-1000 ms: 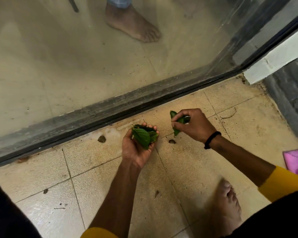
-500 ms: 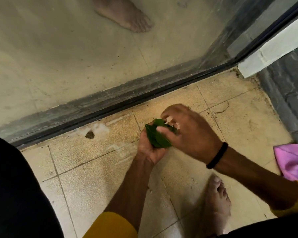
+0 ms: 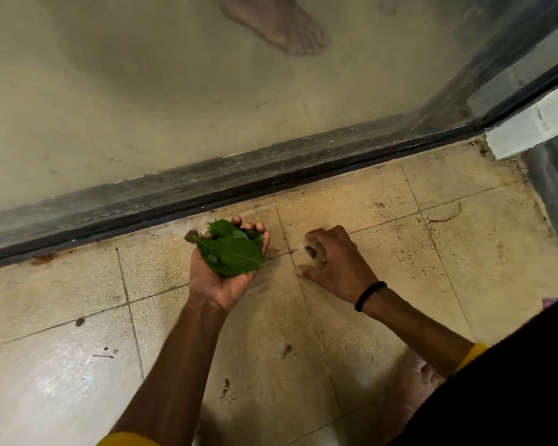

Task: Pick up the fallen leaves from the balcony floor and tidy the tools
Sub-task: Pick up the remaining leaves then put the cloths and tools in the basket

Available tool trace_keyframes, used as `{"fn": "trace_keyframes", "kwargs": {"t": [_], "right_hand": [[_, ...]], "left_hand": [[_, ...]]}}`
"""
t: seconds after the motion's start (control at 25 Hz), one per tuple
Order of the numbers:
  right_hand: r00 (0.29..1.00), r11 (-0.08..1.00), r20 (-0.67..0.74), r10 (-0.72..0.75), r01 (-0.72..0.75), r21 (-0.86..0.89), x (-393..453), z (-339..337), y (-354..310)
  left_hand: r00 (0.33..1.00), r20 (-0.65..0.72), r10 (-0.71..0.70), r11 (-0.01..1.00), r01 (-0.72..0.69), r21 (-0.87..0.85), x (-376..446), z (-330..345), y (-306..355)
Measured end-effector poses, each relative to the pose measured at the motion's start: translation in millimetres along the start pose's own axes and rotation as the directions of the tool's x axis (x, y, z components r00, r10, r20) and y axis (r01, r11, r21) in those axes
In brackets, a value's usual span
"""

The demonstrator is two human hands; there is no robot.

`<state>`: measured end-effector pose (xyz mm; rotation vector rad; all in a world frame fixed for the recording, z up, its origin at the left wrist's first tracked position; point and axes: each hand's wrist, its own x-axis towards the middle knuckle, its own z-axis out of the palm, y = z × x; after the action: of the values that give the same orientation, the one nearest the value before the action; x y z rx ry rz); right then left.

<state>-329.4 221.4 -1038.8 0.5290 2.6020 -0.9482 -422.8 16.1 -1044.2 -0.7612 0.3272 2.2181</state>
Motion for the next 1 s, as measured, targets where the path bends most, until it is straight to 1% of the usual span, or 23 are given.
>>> {"fn": "trace_keyframes", "kwargs": {"t": [0.12, 0.24, 0.28, 0.36, 0.44, 0.52, 0.56, 0.64, 0.72, 0.8, 0.88, 1.0], "right_hand": [[0.994, 0.993, -0.006, -0.114, 0.113, -0.021, 15.4, 23.9, -26.8], [0.956, 0.953, 0.068, -0.284, 0.289, -0.093, 30.2, 39.7, -51.0], [0.944, 0.938, 0.091, -0.318, 0.327, -0.118, 35.3, 39.7, -57.4], [0.931, 0.924, 0.115, -0.345, 0.359, -0.131, 46.9, 35.9, -72.7], [0.915, 0.915, 0.138, -0.379, 0.393, -0.093, 58.8, 35.6, -95.9], [0.876, 0.892, 0.200, -0.438, 0.451, -0.022, 70.2, 45.0, -123.6], [0.848, 0.872, 0.240, -0.473, 0.490, -0.013, 75.2, 52.9, -136.8], [0.797, 0.818, 0.314, -0.516, 0.567, -0.097, 84.8, 68.2, -151.6], [0.789, 0.783, 0.316, -0.527, 0.596, -0.181, 91.7, 78.4, -154.1], [0.790, 0.780, 0.294, -0.538, 0.599, -0.183, 96.6, 81.9, -152.7], [0.782, 0.781, 0.287, -0.553, 0.606, -0.148, 95.3, 78.6, -153.2], [0.831, 0.844, 0.208, -0.515, 0.535, -0.048, 80.4, 51.3, -151.4]], "left_hand": [[0.995, -0.036, 0.092, 0.996, -0.093, -0.017, -19.0, -20.1, 19.5], [0.981, -0.101, 0.164, 0.982, -0.173, -0.081, -38.9, -42.0, 34.0], [0.975, -0.125, 0.181, 0.974, -0.195, -0.111, -44.2, -47.3, 35.9], [0.966, -0.148, 0.212, 0.960, -0.234, -0.152, -51.2, -52.8, 38.3], [0.957, -0.155, 0.244, 0.944, -0.272, -0.190, -55.4, -56.1, 38.9], [0.945, -0.159, 0.286, 0.925, -0.315, -0.213, -61.1, -62.0, 36.9], [0.940, -0.159, 0.301, 0.920, -0.331, -0.211, -65.7, -65.3, 36.6], [0.940, -0.164, 0.299, 0.918, -0.330, -0.221, -73.9, -71.1, 36.0], [0.936, -0.176, 0.304, 0.907, -0.341, -0.248, -82.5, -74.7, 37.7], [0.927, -0.198, 0.319, 0.896, -0.363, -0.256, -87.8, -76.4, 42.4], [0.925, -0.207, 0.319, 0.893, -0.367, -0.261, -85.9, -78.1, 44.0], [0.937, -0.213, 0.277, 0.930, -0.317, -0.185, -74.3, -67.7, 32.5]]}}
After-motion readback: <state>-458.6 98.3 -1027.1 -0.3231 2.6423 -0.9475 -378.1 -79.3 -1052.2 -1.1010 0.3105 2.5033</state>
